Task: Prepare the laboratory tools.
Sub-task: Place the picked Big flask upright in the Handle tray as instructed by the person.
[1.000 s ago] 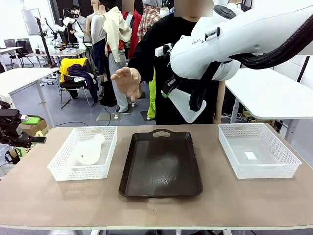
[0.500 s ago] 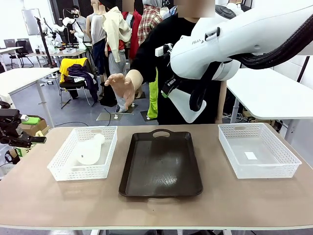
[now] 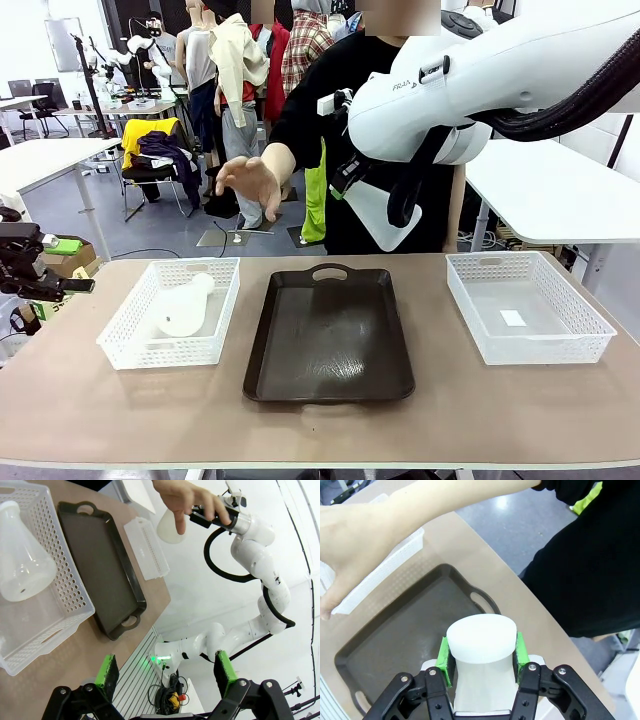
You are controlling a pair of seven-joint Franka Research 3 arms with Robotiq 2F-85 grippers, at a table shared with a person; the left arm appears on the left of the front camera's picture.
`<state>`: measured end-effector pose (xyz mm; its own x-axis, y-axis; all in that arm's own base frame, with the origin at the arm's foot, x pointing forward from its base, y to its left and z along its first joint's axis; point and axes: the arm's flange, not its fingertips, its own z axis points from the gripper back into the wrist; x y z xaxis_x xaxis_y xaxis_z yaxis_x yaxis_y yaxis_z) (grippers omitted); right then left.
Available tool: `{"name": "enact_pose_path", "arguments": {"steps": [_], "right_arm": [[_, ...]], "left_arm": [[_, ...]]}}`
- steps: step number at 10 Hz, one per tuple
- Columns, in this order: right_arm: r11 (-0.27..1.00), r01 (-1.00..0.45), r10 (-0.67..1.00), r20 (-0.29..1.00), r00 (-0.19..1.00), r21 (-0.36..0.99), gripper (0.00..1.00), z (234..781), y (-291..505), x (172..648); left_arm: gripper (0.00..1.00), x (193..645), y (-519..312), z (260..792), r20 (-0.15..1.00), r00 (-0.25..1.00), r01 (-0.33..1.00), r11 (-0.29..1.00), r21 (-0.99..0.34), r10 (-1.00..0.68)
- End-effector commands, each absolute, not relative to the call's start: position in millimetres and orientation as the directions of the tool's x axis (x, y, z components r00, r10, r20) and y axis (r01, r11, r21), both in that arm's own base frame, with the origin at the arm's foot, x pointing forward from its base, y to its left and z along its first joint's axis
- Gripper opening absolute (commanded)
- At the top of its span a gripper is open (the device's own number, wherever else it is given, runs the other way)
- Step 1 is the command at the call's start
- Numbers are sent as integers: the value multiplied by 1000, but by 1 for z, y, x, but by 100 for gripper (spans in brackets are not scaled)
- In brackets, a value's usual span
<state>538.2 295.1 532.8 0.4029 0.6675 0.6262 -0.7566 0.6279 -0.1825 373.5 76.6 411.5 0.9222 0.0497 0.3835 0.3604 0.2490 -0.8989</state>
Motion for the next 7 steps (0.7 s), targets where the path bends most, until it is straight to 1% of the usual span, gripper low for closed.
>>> {"name": "enact_pose_path", "arguments": {"steps": [1,7], "right_arm": [[628,-756,667,627,403,-182,0,533,295,538],[628,-756,667,627,403,-182,0,533,295,538]], "left_arm": [[100,374,77,413,391,918,368,235,-900,61],[100,374,77,413,391,918,368,235,-900,61]]}}
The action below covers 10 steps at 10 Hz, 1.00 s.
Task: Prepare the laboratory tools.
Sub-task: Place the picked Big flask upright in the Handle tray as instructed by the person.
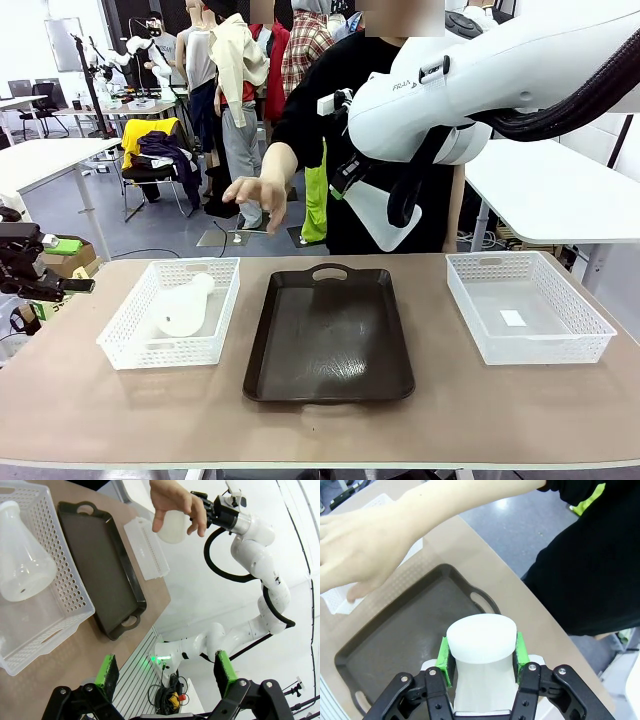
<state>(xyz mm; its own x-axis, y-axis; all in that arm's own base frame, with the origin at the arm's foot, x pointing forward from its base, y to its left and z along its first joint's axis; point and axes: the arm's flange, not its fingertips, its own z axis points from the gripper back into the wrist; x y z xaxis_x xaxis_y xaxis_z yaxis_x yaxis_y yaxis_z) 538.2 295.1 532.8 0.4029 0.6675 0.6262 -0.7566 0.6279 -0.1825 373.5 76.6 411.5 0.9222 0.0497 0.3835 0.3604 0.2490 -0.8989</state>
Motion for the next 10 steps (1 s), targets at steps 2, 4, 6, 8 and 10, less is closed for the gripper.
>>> {"name": "enact_pose_path", "arguments": {"steps": [2,4,6,8,10], "right_arm": [[628,-756,667,627,403,-182,0,533,295,538],[628,-756,667,627,403,-182,0,533,295,538],[628,-756,667,627,403,-182,0,533,295,538],[628,-756,667,627,403,-182,0,533,295,538],[628,-756,667,627,403,-182,0,533,295,538]], "left_arm": [[100,374,77,413,391,918,368,235,-900,61],[100,374,77,413,391,918,368,235,-900,61],[100,374,77,413,391,918,368,235,-900,61],[100,374,77,413,391,918,368,235,-900,61],[100,374,77,413,391,918,368,235,-900,61]]}}
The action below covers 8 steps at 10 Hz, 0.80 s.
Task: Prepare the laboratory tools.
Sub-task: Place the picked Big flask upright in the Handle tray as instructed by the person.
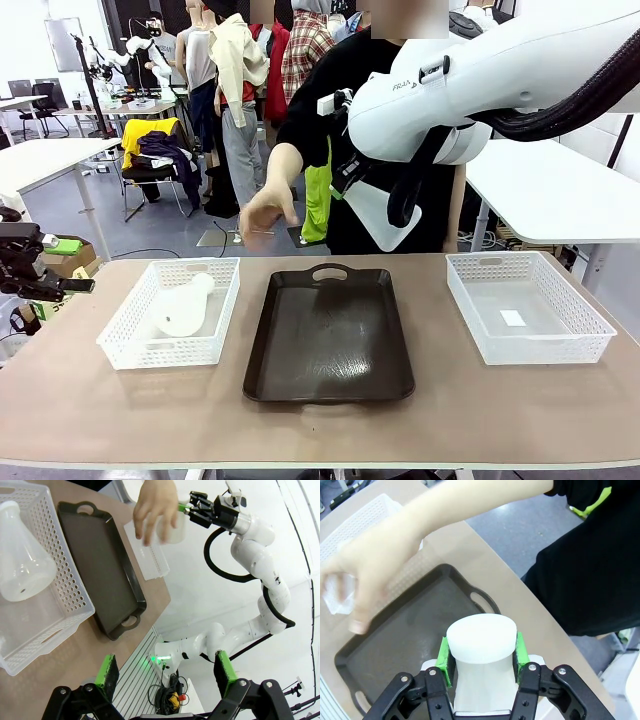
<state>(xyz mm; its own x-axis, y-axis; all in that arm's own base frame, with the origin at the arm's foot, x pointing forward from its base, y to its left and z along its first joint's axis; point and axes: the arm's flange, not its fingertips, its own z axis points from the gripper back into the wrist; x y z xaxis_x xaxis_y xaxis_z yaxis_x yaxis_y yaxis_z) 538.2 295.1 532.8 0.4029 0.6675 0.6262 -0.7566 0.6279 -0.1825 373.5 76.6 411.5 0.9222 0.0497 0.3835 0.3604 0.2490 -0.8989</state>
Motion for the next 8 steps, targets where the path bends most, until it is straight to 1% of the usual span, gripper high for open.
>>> {"name": "enact_pose_path", "arguments": {"steps": [1,8], "right_arm": [[628,-756,667,627,403,-182,0,533,295,538],[628,-757,667,626,403,-182,0,533,295,538]], "left_arm": [[100,374,77,413,391,918,368,235,-900,61],[100,374,77,413,391,918,368,235,-900,61]]}}
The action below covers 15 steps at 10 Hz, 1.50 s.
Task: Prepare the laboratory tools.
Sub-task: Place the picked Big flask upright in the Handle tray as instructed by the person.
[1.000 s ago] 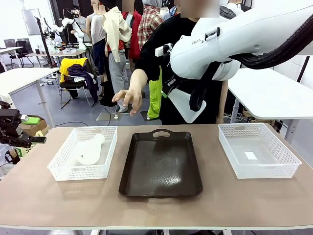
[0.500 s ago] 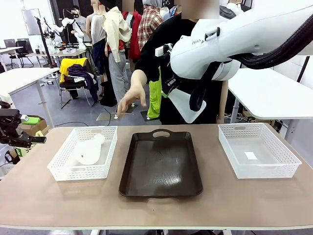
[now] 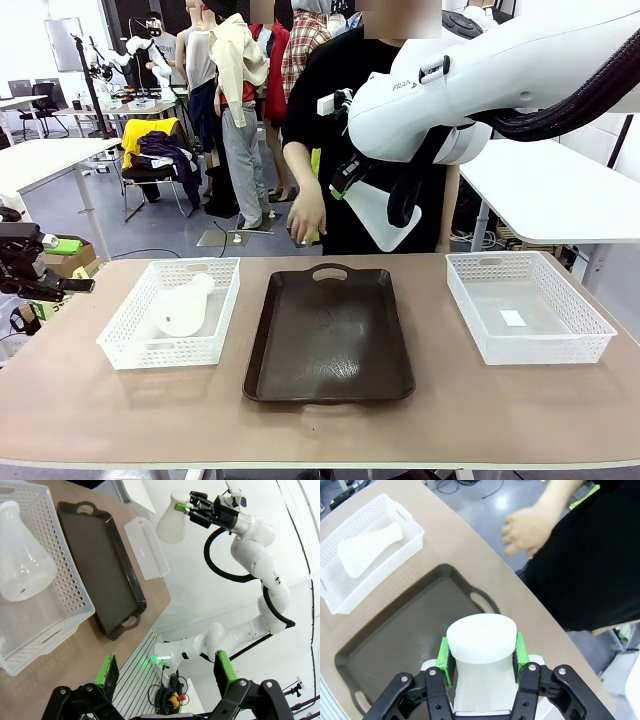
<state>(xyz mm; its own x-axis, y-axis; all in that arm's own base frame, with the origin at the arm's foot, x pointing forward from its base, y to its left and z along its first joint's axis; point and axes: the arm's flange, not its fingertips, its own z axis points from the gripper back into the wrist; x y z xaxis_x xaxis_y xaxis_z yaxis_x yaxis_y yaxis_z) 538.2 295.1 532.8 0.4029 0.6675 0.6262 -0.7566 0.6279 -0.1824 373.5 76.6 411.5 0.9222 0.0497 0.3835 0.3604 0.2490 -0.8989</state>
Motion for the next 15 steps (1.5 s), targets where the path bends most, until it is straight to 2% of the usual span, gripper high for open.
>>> {"name": "enact_pose_path", "arguments": {"steps": [1,3,6,8,10,13,14,15], "right_arm": [[560,-808,674,668,315,-184,0,527,298,538],[423,-898,573,803,162,-120,0,518,300,538],[313,-918,371,921,-120,-245,0,488,307,543],[191,-964,192,970,-149,-186,0,466,306,548],[194,-956,61,976,-210,-218,0,451,293,551],[220,-966,19,991,-135,-136,0,434,277,555],[253,-965,66,996,-52,-67,0,431,274,557],[225,-959,-2,984,-176,-171,0,429,270,577]], "left_arm": [[100,374,77,413,391,918,368,235,-900,61],[100,374,77,413,391,918,368,235,-900,61],[100,374,77,413,391,918,368,235,-900,61],[100,374,77,413,391,918,368,235,-900,61],[100,374,77,413,391,918,368,235,-900,61],[100,374,77,413,391,918,368,235,-900,61],[100,374,77,413,391,918,368,235,-900,61],[100,374,77,413,391,918,368,235,-900,61]]}}
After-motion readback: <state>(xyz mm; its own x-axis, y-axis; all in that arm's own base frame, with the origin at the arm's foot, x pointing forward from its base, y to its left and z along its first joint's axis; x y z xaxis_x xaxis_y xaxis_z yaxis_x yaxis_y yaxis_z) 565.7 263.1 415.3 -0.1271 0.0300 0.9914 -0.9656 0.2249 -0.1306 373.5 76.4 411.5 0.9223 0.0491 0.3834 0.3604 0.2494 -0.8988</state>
